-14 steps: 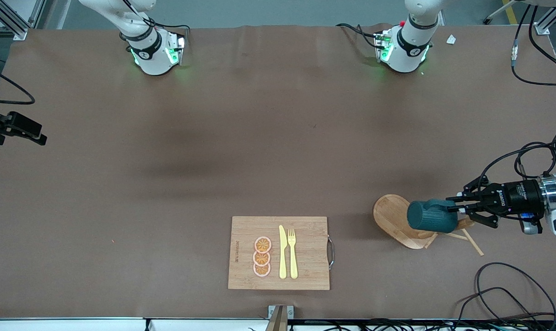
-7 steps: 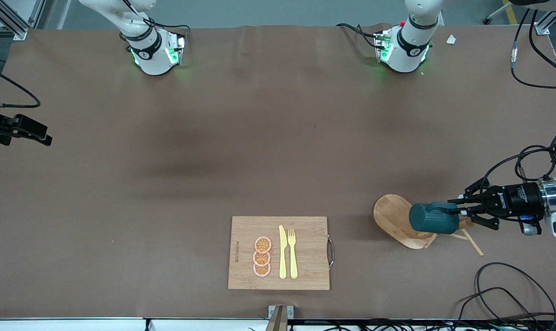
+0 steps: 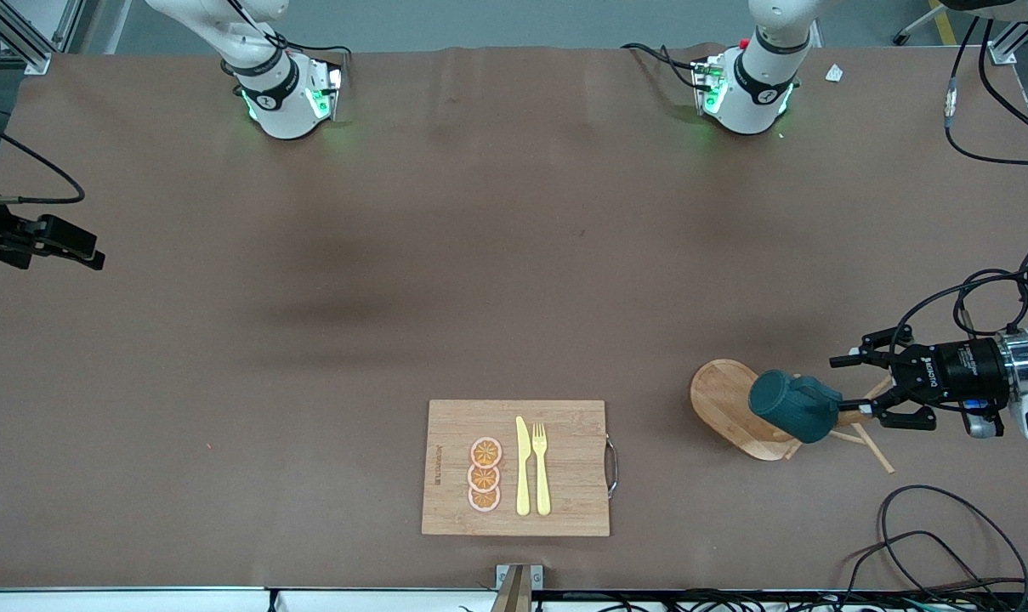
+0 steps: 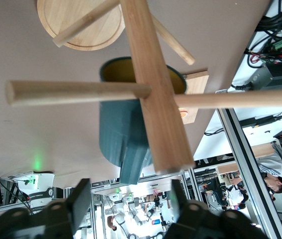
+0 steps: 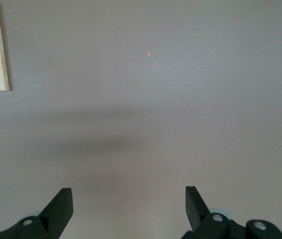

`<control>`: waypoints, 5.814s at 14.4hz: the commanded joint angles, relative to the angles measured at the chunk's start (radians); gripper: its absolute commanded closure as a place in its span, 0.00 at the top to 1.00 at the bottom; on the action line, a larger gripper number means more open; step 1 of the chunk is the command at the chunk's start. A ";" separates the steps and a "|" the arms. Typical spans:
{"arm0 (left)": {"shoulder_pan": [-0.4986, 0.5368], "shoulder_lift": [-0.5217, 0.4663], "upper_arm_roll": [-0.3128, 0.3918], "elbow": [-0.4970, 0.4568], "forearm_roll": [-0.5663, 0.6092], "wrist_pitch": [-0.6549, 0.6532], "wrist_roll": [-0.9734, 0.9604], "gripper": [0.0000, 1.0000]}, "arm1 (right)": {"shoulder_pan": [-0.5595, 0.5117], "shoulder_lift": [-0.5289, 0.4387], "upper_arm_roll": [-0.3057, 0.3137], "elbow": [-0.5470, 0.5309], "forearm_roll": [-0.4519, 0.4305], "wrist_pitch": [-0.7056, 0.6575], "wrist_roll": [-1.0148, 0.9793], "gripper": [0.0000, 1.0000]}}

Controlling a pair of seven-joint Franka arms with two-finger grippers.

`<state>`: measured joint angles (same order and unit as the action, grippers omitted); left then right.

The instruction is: Pass cup and hang on rack

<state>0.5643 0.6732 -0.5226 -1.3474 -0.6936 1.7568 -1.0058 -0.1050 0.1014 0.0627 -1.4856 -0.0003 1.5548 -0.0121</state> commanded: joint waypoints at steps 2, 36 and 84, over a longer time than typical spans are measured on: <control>-0.006 -0.046 -0.005 0.013 0.021 -0.013 -0.002 1.00 | -0.008 -0.058 0.000 -0.080 0.017 0.024 0.004 1.00; 0.060 -0.500 -0.251 0.010 0.882 -0.342 0.855 1.00 | -0.004 -0.095 0.002 -0.130 0.019 0.076 0.006 1.00; -0.495 -0.796 0.375 -0.280 0.687 -0.296 0.955 1.00 | -0.001 -0.320 0.002 -0.375 0.020 0.139 0.008 1.00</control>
<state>0.0622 -0.1124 -0.1500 -1.6178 0.0044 1.4429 -0.0697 -0.1046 -0.1346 0.0618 -1.7466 0.0066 1.6387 -0.0116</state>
